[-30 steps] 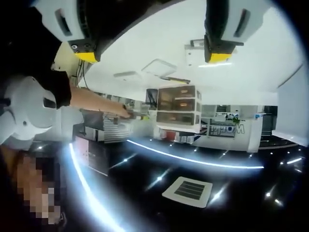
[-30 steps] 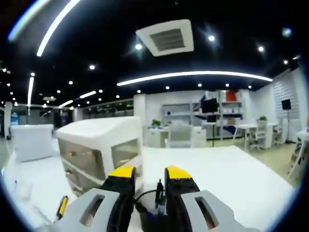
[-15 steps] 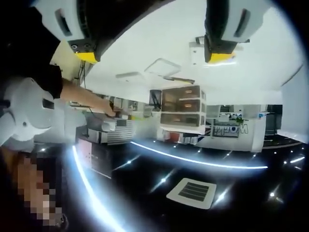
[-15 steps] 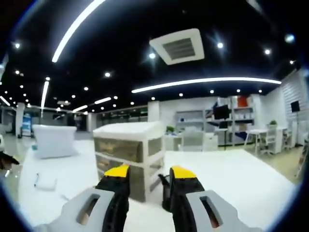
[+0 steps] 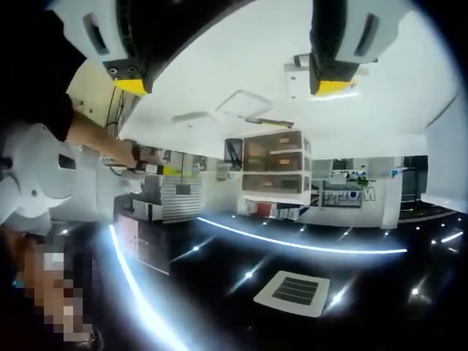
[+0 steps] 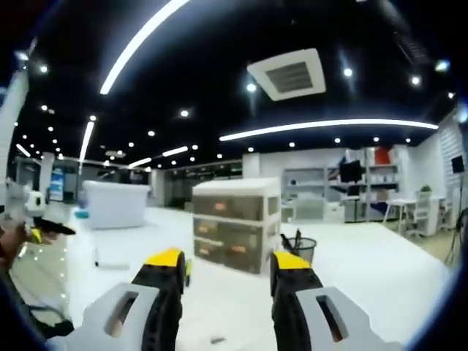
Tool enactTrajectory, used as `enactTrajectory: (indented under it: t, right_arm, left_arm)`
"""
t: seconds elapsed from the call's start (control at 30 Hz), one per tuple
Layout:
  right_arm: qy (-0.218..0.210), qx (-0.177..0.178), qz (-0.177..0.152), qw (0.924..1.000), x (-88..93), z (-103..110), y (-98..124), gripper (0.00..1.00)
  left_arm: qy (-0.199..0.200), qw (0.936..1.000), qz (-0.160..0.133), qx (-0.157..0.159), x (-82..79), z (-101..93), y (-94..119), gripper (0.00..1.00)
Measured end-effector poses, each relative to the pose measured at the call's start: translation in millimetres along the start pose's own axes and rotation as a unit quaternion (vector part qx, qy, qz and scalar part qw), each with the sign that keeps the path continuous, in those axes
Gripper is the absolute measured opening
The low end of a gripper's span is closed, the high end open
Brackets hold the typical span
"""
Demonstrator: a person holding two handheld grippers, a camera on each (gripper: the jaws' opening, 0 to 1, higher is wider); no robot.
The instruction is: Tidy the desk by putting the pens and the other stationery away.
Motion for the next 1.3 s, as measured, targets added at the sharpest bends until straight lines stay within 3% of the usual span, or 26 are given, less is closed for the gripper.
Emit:
enactTrajectory:
  t: [0.33, 0.53, 0.67, 0.9, 1.3]
  right_arm:
    - [0.009, -0.009, 0.026, 0.9996, 13.3, 45.7, 54.8, 0.51]
    - [-0.002, 0.020, 0.035, 0.9992, 21.9, 60.3, 91.4, 0.51]
    - [-0.015, 0.029, 0.037, 0.9988, 24.4, 63.8, 103.6, 0.51]
    - [-0.014, 0.025, 0.052, 0.9982, 28.7, 64.2, 102.1, 0.51]
    - [-0.029, -0.022, 0.087, 0.9956, 24.7, 66.3, 77.4, 0.48]
  left_arm:
    - [-0.001, 1.0000, -0.001, -0.006, -1.1, 0.9, 4.9, 0.87]
    - [-0.005, 0.9999, -0.001, -0.011, -2.6, 1.3, 7.1, 0.87]
    - [-0.004, 0.9999, 0.000, -0.014, -2.4, 2.1, 7.8, 0.87]
    - [-0.008, 0.9999, 0.002, -0.011, -3.5, -0.3, 6.2, 0.87]
    - [-0.008, 0.9998, -0.001, -0.016, -3.1, 0.6, 11.0, 0.87]
Point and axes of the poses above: the point that each gripper's makers call its tool centre point, and the gripper's own axes: y roughly backward along the fingers, z roughly to its left, x roughly out of its underside, the point moved 5 cm from there along y, roughly backward along the fingers, and after that the axes turned 11 degrees about y, right-handed, at the moved point
